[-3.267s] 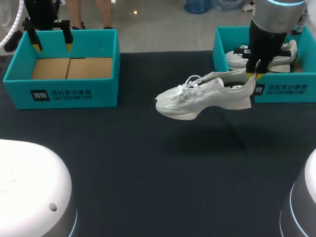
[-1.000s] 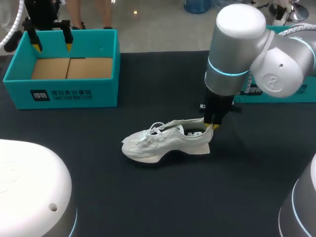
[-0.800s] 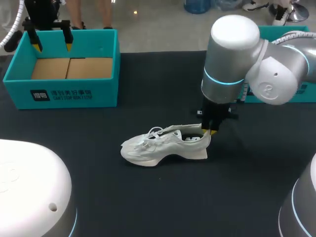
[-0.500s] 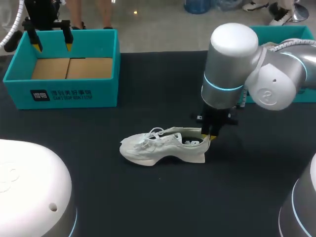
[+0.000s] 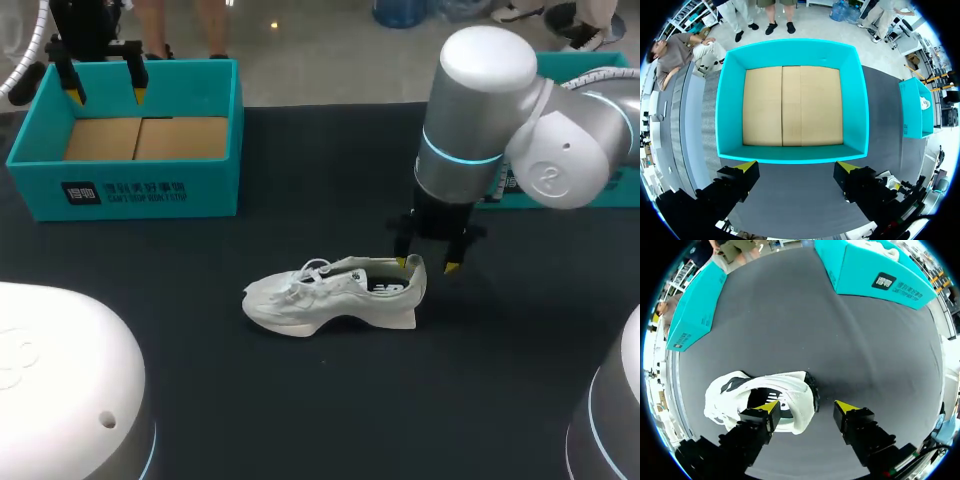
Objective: Take the shoe out of the shoebox, open the shoe tongue, remove and reinsert the insole, then place the shoe into the shoebox
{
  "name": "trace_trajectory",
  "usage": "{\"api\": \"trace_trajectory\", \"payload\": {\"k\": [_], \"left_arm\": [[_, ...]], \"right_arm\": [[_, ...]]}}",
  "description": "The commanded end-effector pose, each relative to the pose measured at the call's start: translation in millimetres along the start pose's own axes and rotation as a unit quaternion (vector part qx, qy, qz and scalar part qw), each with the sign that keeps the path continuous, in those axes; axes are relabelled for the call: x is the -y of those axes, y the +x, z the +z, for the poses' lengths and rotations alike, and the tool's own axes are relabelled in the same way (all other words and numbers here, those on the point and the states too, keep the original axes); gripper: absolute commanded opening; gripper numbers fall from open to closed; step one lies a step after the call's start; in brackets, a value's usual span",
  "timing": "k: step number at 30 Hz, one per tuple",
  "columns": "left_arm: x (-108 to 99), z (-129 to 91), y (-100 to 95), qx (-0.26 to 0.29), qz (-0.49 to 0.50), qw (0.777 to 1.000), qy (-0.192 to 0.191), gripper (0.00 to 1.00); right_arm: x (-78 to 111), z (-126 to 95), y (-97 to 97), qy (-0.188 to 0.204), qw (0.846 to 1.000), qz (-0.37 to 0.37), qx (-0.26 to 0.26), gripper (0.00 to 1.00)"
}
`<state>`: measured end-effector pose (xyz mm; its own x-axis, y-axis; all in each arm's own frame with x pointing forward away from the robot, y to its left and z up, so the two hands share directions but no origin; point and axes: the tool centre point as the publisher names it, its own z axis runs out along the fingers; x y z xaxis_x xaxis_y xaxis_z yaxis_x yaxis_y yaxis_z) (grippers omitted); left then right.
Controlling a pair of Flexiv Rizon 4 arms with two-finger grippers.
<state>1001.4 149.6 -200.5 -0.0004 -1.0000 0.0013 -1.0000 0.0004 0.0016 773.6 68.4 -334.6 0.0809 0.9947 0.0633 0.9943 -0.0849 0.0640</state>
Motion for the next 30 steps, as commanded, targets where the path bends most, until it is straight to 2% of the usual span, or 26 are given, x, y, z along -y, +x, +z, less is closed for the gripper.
{"api": "trace_trajectory", "payload": {"k": [1,5,7,9,11,12,30], "left_arm": [[-0.3,-0.2,-0.2,0.000,0.000,1.000,0.000,1.00],[-0.3,-0.2,-0.2,0.000,0.000,1.000,0.000,1.00],[-0.3,-0.2,-0.2,0.000,0.000,1.000,0.000,1.00],[-0.3,-0.2,-0.2,0.000,0.000,1.000,0.000,1.00],[-0.3,-0.2,-0.2,0.000,0.000,1.000,0.000,1.00],[-0.3,-0.2,-0.2,0.000,0.000,1.000,0.000,1.00],[-0.3,-0.2,-0.2,0.000,0.000,1.000,0.000,1.00]], "right_arm": [[-4.0,-44.9,-21.4,-0.027,0.992,-0.122,-0.035,1.00],[-5.2,-69.9,-33.2,-0.053,0.960,-0.266,-0.066,1.00],[-2.4,-78.2,-38.6,-0.060,0.936,-0.341,-0.059,1.00],[3.4,-87.0,-43.6,-0.088,0.908,-0.406,-0.053,1.00],[6.7,-87.7,-55.5,-0.080,0.898,-0.430,-0.054,1.00],[6.3,-85.2,-63.3,-0.060,0.907,-0.417,-0.023,1.00],[6.3,-85.2,-63.3,-0.060,0.907,-0.417,-0.023,1.00]]}}
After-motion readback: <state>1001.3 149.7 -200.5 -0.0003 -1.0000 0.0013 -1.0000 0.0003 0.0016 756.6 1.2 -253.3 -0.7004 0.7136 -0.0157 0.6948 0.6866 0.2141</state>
